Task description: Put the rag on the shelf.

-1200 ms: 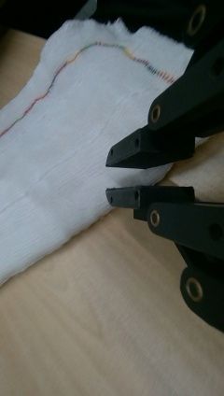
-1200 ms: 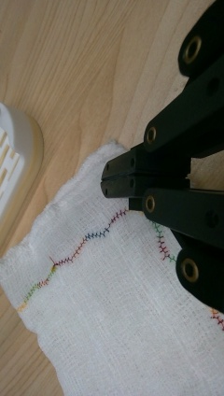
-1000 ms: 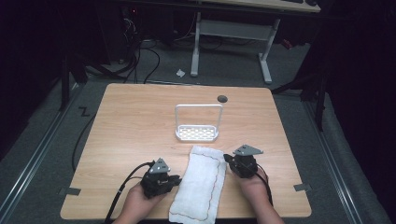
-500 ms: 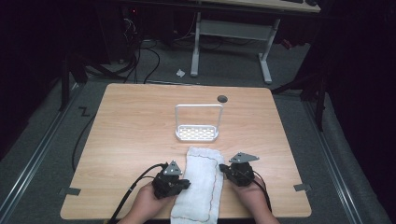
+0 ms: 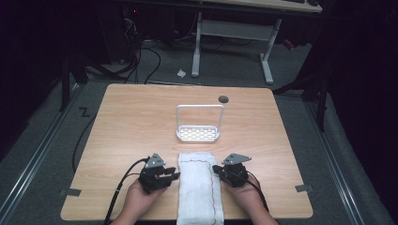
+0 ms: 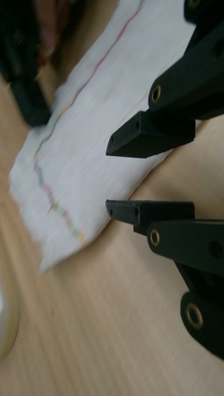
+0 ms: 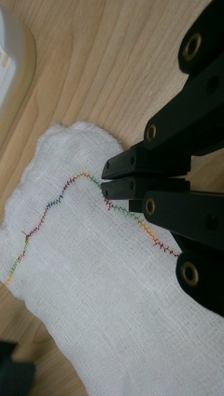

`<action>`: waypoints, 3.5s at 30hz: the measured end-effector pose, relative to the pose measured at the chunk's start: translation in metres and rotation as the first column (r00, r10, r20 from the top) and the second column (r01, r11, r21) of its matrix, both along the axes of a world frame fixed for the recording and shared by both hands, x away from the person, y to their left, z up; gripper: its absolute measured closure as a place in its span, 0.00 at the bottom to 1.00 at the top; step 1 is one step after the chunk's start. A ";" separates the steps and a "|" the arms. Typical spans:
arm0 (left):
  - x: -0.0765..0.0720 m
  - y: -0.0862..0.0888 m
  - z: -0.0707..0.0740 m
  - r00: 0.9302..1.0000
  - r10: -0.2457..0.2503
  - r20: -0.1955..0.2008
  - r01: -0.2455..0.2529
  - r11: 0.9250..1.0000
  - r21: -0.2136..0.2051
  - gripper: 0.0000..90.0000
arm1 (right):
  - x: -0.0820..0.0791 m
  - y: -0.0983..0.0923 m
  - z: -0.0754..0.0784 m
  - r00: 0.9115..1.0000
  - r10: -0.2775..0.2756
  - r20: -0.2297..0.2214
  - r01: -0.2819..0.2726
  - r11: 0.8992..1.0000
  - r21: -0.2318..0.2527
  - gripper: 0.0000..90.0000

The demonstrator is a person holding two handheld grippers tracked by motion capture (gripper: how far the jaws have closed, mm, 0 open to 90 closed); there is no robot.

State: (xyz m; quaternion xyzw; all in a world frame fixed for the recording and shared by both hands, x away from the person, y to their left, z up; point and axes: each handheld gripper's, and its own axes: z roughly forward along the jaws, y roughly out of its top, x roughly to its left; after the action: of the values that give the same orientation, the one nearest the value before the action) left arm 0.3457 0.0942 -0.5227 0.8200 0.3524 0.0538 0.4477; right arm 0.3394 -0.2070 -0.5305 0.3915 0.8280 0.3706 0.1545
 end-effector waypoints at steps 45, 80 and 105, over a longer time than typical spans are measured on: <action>0.051 -0.024 -0.018 0.992 0.108 -0.065 -0.110 0.993 -0.031 0.89 | 0.048 0.011 -0.003 0.997 -0.068 -0.036 0.070 0.996 0.049 0.82; 0.044 -0.021 -0.015 0.997 0.072 0.009 -0.071 0.995 -0.077 0.95 | 0.029 0.010 0.014 0.997 -0.058 0.057 0.051 0.993 0.108 0.94; 0.020 -0.023 0.064 0.977 0.090 0.193 -0.051 0.979 -0.199 0.96 | 0.011 0.004 0.074 0.973 -0.079 0.215 0.040 0.983 0.181 0.94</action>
State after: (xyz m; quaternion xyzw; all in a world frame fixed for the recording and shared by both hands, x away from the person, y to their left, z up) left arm 0.3655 0.0711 -0.4589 0.7499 0.3380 0.1178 0.5563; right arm 0.3502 -0.2025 -0.4568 0.3847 0.7576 0.4784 0.2216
